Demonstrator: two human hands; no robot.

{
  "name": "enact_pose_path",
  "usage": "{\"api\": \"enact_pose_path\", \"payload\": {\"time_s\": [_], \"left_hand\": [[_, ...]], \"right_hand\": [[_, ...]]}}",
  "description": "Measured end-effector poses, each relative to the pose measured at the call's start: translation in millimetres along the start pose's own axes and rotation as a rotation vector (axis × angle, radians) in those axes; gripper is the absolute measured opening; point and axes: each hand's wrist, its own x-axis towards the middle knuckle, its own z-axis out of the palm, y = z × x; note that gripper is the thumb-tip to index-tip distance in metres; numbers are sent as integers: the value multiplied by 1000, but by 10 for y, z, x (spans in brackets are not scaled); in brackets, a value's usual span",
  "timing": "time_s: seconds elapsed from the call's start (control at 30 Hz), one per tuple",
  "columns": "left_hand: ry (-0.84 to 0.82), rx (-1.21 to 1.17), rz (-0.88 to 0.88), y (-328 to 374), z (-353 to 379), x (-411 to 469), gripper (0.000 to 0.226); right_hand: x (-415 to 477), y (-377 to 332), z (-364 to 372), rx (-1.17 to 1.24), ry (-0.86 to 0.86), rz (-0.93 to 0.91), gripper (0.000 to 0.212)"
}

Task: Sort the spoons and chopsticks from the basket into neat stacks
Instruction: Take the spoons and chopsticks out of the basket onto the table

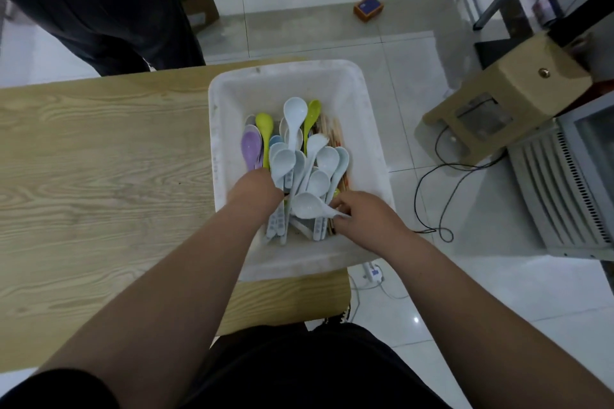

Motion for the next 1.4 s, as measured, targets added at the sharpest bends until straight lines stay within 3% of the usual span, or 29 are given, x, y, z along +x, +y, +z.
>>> {"api": "enact_pose_path", "payload": {"time_s": [0.13,0.23,0.33,0.43,0.5,0.8,1.0,1.17,1.4], "left_hand": [[-28,-144,-33,-34,-60,-103,10],[-21,-428,-55,-98,-58,-267,30],[10,-663,-38,-103,-51,-559,37],[57,-846,-30,13,-126,-885,25],[88,-962,-13,73,-156,-1065,10],[154,-1259,-21,-139,70,-1918,20],[229,-1368,-76,-689,261,-2484,27],[252,-1447,-37,-1189,263,-2822,28],[316,-1466,-58,-2483,316,-3277,30]], "right_hand": [[-33,-26,-6,239,54,72,19],[-49,-101,6,518,90,144,23],[-103,-260,56,865,61,180,24],[-192,-397,114,1034,60,153,24],[-247,-451,155,1017,74,107,28],[-620,-665,468,943,-90,-122,13],[-980,-965,935,841,-191,-170,11],[-1154,-1371,1331,803,-178,-164,11],[-1444,-2191,2357,740,-217,-194,22]]}}
